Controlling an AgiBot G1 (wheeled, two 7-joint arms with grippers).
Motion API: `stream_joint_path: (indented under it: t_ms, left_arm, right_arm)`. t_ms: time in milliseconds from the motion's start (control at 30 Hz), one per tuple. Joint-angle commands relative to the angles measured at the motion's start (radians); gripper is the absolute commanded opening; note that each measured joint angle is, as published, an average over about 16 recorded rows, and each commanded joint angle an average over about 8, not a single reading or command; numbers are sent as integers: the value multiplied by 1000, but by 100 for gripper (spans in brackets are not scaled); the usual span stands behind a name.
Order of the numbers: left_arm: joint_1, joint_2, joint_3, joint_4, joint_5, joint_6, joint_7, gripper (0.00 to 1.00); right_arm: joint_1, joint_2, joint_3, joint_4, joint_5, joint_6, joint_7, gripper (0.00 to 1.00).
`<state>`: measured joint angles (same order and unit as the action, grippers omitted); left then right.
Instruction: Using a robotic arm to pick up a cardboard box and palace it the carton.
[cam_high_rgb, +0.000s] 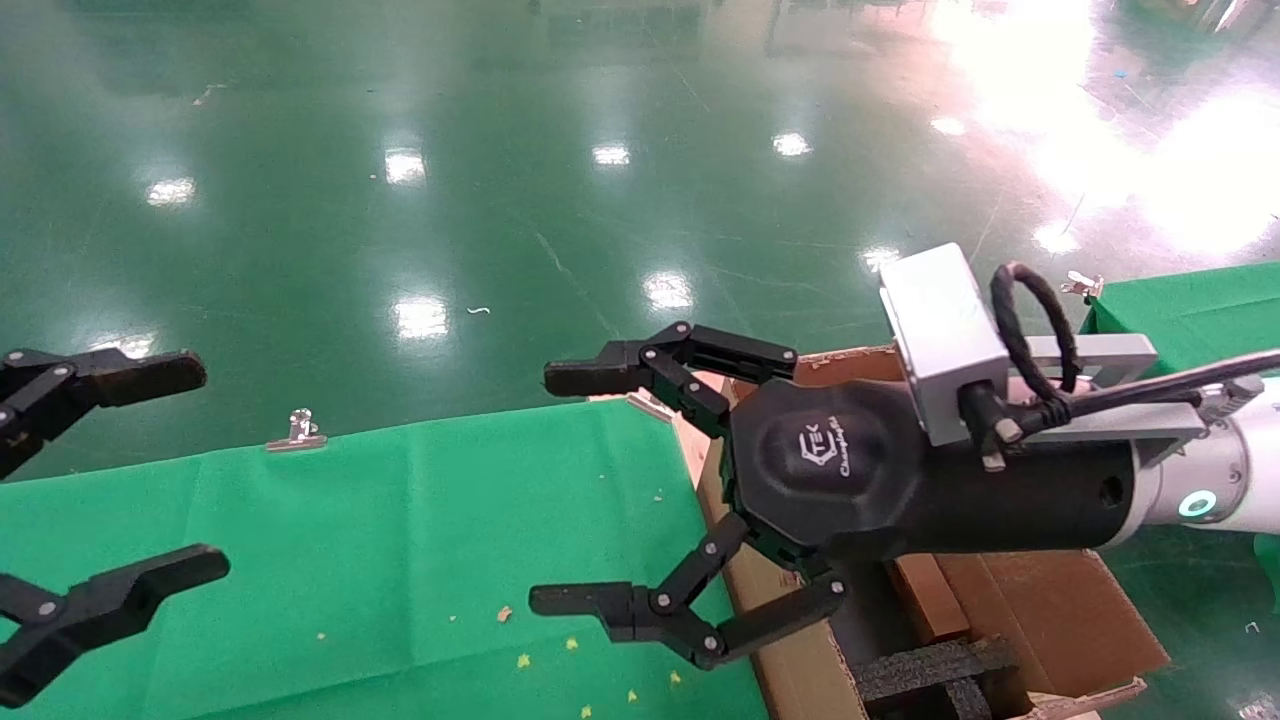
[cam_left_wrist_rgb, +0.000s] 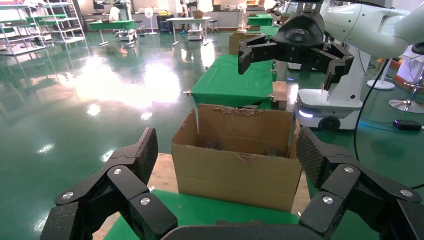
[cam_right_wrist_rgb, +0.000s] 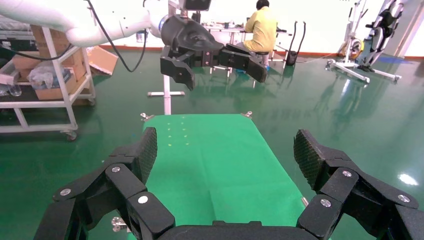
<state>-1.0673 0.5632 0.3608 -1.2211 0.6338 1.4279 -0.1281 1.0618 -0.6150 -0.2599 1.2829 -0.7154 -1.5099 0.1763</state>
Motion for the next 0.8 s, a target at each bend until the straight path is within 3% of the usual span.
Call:
stream_joint_path:
  t_ms: [33,800]
  left_arm:
    - [0,0,0,0,0,0,0,100]
    - [0,0,0,0,0,0,0,100]
  right_arm:
    - [1,0,-3,0,-1,1,3,100]
    - [13,4,-20,1,-15,15,13,100]
